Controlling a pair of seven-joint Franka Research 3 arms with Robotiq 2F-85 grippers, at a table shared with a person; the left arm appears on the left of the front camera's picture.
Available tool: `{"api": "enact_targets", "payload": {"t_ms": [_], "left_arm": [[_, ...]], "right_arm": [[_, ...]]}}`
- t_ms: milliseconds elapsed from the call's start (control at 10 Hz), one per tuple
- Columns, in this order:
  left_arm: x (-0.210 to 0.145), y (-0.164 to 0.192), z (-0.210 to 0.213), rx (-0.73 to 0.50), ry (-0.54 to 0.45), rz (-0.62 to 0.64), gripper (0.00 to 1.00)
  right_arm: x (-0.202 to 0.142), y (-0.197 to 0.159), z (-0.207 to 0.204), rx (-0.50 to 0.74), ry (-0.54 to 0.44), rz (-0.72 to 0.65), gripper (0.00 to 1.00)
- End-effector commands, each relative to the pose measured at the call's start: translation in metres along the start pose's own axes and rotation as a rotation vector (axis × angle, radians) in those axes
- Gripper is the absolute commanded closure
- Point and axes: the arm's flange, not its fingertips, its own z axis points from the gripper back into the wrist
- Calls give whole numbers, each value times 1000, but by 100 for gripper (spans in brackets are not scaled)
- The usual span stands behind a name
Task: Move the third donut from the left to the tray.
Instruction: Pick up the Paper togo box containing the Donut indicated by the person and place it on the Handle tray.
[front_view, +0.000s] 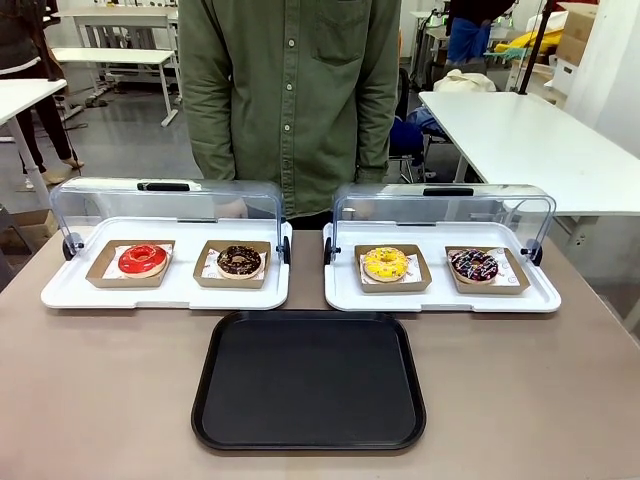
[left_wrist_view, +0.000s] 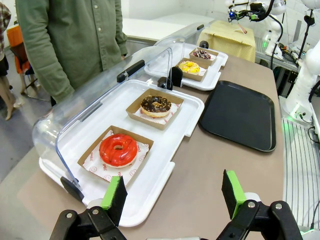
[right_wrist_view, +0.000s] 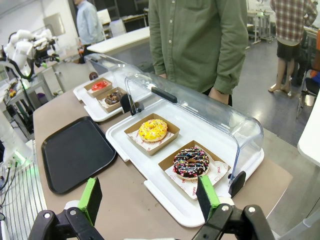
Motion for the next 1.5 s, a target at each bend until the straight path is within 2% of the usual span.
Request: {"api": "enact_targets", "payload": {"t_ms": [0,1400], "left_arm": [[1,2,2,-3,-5,-6,0],[1,2,2,-3,-5,-6,0]], "right_arm": [[2,-2,0,-1,-27,27,0],[2,-2,0,-1,-27,27,0]]}}
